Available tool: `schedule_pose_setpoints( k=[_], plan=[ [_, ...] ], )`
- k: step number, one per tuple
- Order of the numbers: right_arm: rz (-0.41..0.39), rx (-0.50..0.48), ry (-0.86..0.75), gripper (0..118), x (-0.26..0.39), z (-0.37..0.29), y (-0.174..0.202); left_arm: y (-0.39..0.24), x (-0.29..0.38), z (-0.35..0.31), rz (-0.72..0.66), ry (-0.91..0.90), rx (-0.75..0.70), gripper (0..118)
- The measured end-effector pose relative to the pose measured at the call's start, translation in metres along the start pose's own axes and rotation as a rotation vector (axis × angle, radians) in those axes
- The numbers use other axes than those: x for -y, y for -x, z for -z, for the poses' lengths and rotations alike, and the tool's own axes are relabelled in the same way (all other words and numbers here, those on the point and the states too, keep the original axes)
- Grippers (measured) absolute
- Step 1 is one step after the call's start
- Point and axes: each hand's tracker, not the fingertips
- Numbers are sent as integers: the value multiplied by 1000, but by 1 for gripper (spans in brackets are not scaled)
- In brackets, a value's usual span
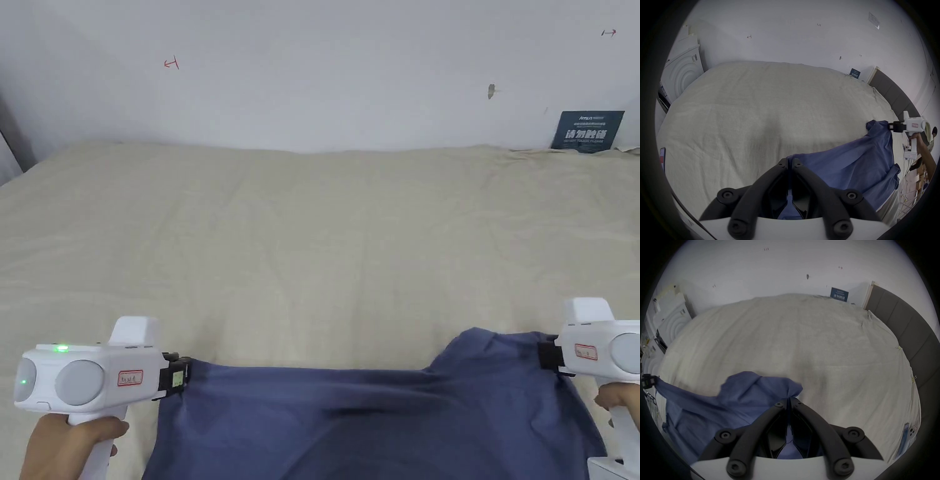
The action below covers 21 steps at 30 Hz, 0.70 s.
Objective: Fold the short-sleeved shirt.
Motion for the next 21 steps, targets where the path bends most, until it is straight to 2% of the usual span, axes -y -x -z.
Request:
schedule_pose_setpoints(
  k=[3,9,21],
  plan=[
    [12,-57,-58,2,10,-40,1,1,6,-3,-8,-2,-12,0],
    [26,-80,-139,2,39,-110,-7,7,22,-17,-18,-1,-35,0],
    [116,-121,-157,2,140,-179,-23,25,84,-69,-48,8,-34,0]
  ],
)
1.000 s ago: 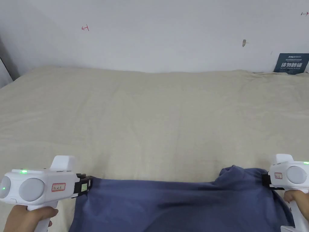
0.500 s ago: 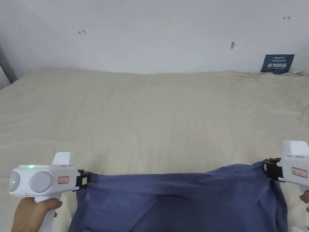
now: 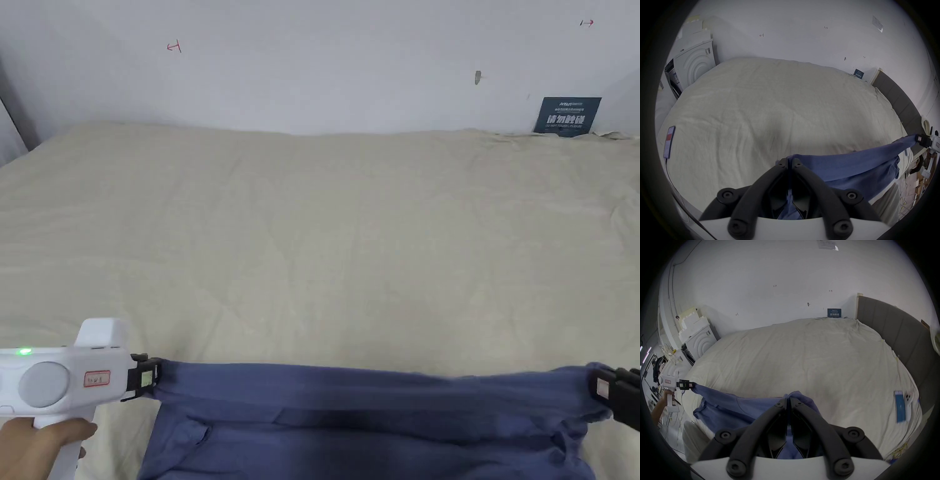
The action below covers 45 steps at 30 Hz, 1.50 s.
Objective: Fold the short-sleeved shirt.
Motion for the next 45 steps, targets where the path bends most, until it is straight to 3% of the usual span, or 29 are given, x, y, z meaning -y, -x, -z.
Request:
schedule_pose_setpoints(
  k=[12,16,27,28,30,32,33,35,45],
  plan=[
    [60,99,207,2,108,27,-1,0,101,14,30,162,-46,0],
    [122,132,254,2,127,45,-3,-1,115,20,24,173,-53,0],
    [117,160,230,5,109,25,24,-14,104,9,23,169,-81,6],
    [95,172,197,6,104,20,29,-15,101,6,22,168,-87,9],
    [56,178,147,36,91,12,30,-17,93,-1,23,157,-95,35],
    [48,183,100,72,79,3,37,-18,86,-6,25,126,-114,80],
    [39,183,75,78,71,0,37,-20,82,-10,25,97,-125,97],
    [35,186,29,80,58,-7,45,-23,71,-20,12,42,-124,116],
    [-31,216,-156,80,7,-10,67,-48,13,-61,-8,-245,-79,115]
  ],
)
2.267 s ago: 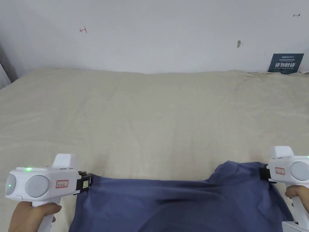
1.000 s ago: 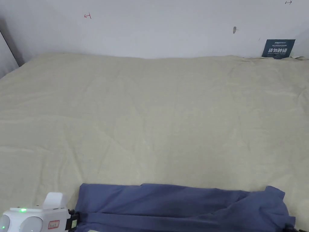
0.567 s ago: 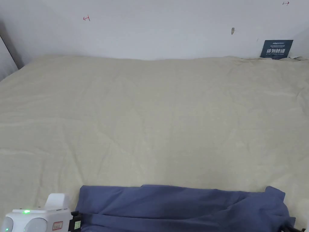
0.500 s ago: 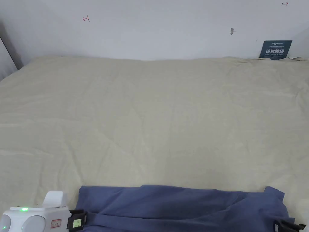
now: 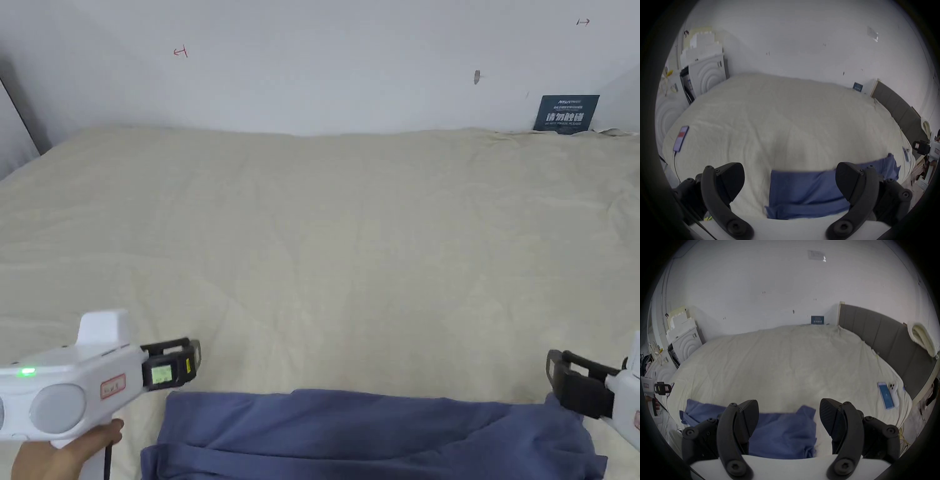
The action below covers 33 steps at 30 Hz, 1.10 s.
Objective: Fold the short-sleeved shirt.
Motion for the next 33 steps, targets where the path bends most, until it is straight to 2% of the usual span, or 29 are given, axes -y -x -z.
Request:
schedule_pose_setpoints(
  k=[1,3,7,9,10,12,14,21,28,33],
  plan=[
    [-4,1,-17,80,-3,0,2,-3,-4,-1,5,-17,3,113],
    [-12,17,-66,80,-8,-2,6,-10,-9,-1,17,-79,6,101],
    [-36,51,-119,75,-14,-4,14,-23,-6,4,70,-130,-10,66],
    [-42,60,-147,43,-15,-5,19,-28,0,7,99,-150,-18,33],
    [-48,69,-156,21,-15,-6,20,-31,3,9,110,-159,-22,19],
    [-58,87,-182,4,-15,-6,24,-32,8,10,110,-161,-6,10],
    [-56,54,-174,0,-17,-4,24,-29,11,10,84,-155,25,0],
    [-47,58,-182,0,-18,-4,31,-13,14,12,58,-102,70,0],
    [-53,53,-172,0,-19,-5,34,41,1,26,-118,117,338,0],
    [-56,54,-155,0,-19,-3,34,71,5,40,-147,272,413,0]
  ],
)
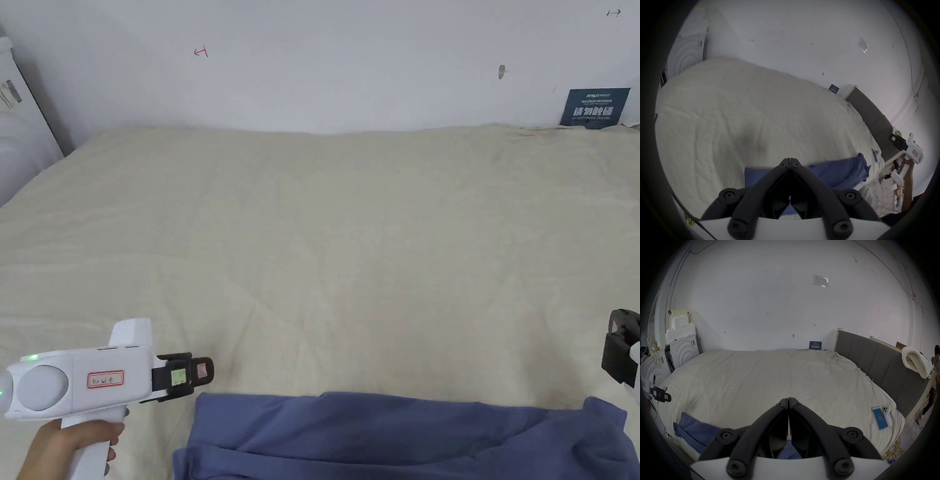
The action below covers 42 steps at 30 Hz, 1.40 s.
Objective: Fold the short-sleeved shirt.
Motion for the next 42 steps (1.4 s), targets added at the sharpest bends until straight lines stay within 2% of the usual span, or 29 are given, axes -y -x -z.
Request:
schedule_pose_setpoints(
  k=[4,8,11,13,14,15,16,20,24,26,33,34,37,42],
  plan=[
    [-4,0,9,0,1,1,-1,26,3,7,-84,73,42,0],
    [-2,3,17,0,2,2,-1,45,12,16,-110,110,37,0],
    [-2,4,26,0,4,3,-3,51,17,23,-132,145,36,7],
    [-4,7,32,0,6,4,-4,52,19,27,-127,159,23,26],
    [-3,6,36,0,6,4,-4,52,21,30,-126,162,19,47],
    [-1,4,38,0,6,4,-4,52,21,33,-129,168,14,61],
    [1,3,42,0,7,4,-4,52,22,36,-138,175,3,68],
    [8,-4,52,0,10,4,-5,51,24,51,-173,238,-38,70],
    [4,-2,61,0,13,2,-7,47,30,64,-134,273,-59,72],
    [7,-1,64,0,14,1,-10,68,28,79,-127,298,-71,73],
    [13,4,72,0,17,1,-18,65,26,73,-90,268,-95,73],
    [14,5,73,0,17,1,-18,67,26,70,-85,244,-115,76],
    [19,3,78,0,18,2,-18,71,23,64,-113,228,-140,104],
    [22,-4,83,0,20,5,-17,73,19,55,-93,228,-139,107]
  ],
)
